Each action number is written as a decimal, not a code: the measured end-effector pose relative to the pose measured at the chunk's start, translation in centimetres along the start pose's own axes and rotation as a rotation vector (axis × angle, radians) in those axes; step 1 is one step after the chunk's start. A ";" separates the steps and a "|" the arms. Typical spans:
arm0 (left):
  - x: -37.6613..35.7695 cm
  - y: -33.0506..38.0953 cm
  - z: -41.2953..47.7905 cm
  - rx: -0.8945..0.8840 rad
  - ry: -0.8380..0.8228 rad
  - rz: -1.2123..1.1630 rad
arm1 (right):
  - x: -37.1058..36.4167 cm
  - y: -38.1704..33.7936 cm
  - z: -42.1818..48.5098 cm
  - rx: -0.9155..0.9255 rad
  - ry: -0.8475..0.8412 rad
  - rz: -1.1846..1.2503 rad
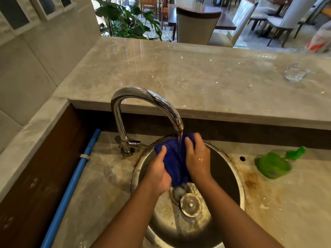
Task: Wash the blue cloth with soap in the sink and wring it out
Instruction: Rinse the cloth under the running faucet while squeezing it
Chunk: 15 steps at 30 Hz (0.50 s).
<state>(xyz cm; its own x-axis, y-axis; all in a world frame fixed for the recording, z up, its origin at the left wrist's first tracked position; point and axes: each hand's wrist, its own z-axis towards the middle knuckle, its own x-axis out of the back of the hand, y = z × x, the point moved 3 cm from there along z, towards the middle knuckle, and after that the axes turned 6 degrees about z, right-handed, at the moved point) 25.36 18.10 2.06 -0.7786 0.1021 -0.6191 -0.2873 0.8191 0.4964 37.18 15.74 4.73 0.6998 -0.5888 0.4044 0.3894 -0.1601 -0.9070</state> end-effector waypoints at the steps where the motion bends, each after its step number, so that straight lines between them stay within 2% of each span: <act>1: -0.2 0.2 0.0 -0.011 0.016 -0.015 | -0.3 -1.1 -1.0 0.042 -0.047 0.060; 3: -0.3 0.0 0.2 -0.013 0.033 -0.043 | -1.5 -2.3 -2.7 0.119 -0.141 0.037; 5: -0.7 -0.8 0.2 0.015 0.008 -0.084 | -2.8 -2.3 -2.9 0.197 -0.116 -0.200; 7: -0.8 -1.5 0.3 0.014 -0.007 -0.109 | -3.2 -1.6 -1.4 0.190 -0.067 -0.359; 11: -0.3 -2.2 -0.2 0.000 -0.072 -0.059 | -1.5 1.8 2.6 0.023 -0.151 -0.402; 15: 0.3 -2.0 0.5 -0.005 -0.034 -0.016 | 0.2 1.9 2.7 0.036 -0.115 -0.287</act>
<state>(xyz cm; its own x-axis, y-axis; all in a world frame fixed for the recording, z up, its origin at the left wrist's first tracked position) 25.97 16.80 0.55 -0.7546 0.1086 -0.6472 -0.3024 0.8177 0.4898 39.70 17.45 3.45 0.6208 -0.4293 0.6559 0.6003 -0.2777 -0.7500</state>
